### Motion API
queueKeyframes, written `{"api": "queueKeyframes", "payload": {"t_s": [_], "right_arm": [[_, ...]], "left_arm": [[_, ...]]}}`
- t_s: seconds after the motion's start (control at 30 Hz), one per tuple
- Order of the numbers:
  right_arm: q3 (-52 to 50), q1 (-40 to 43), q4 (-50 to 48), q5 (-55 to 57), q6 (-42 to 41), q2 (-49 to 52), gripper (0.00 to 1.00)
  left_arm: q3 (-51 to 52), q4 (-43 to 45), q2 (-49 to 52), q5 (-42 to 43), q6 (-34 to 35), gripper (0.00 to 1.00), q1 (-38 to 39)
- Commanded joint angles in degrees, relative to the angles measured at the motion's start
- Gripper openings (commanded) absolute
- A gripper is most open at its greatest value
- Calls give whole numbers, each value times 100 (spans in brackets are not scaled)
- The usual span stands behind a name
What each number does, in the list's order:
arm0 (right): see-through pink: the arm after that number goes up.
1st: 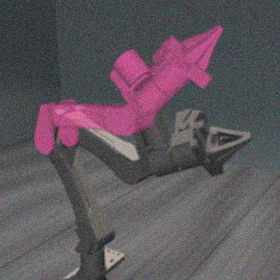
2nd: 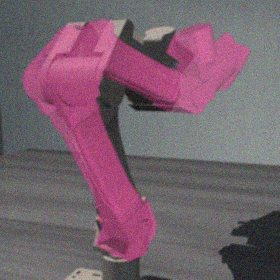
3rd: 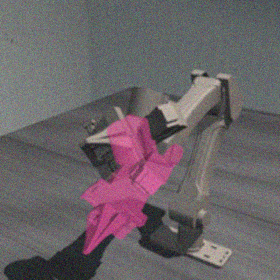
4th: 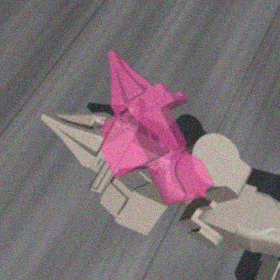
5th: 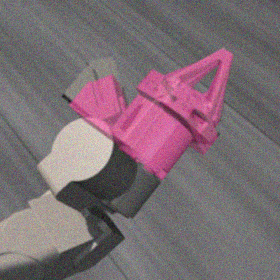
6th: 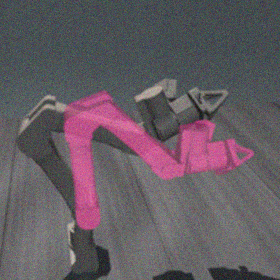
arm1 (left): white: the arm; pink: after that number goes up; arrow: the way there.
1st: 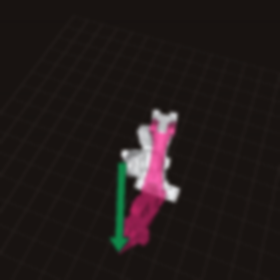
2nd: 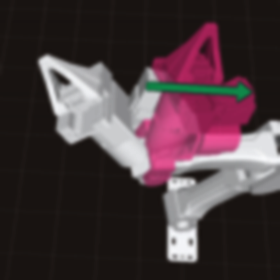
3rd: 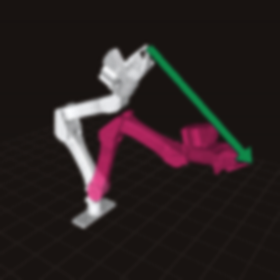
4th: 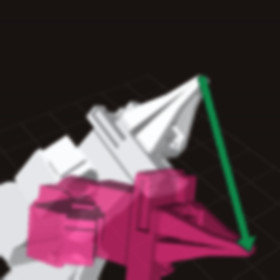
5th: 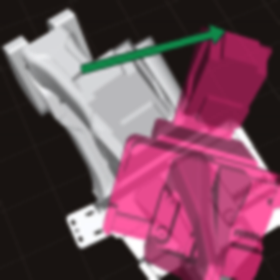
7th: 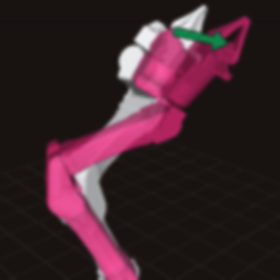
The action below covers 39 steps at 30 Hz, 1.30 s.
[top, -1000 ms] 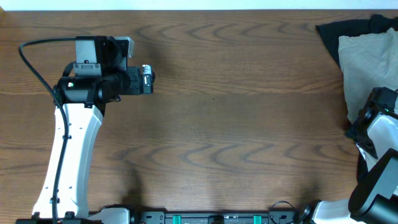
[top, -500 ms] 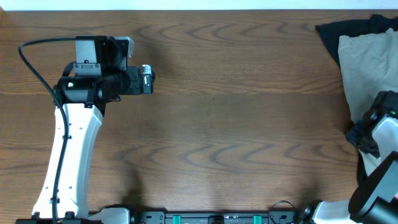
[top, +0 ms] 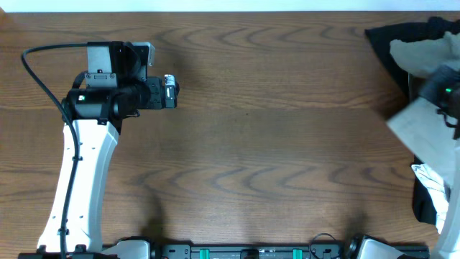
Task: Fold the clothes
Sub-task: 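Pull the khaki shorts left onto the table with the right gripper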
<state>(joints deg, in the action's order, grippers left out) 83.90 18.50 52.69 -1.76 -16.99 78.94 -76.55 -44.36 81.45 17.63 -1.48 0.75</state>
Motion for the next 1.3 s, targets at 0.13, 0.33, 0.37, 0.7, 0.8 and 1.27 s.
{"api": "queueKeyframes", "payload": {"t_s": [0.13,0.33,0.37,0.7,0.8,1.27], "right_arm": [[-2,-1537,-282,-1178,-422,673,1],[-2,-2973,-1320,-1582,-905,1690,1],[-2,-3163,-1517,-1644,-977,1853,1],[11,-4275,-3565,-2052,-37,2944,54],[37,-4092,-3467,-1845,103,2750,61],[37,-2284,-1733,-1650,94,1755,63]], "left_arm": [[-168,7,-22,-35,28,98,-31],[-168,-2,-61,-35,28,98,-31],[-168,-15,-68,-37,28,98,-31],[-168,-61,-76,-31,33,98,-31],[-168,-92,-72,-28,221,98,-31],[-166,922,1405,640,625,92,1045]]}}
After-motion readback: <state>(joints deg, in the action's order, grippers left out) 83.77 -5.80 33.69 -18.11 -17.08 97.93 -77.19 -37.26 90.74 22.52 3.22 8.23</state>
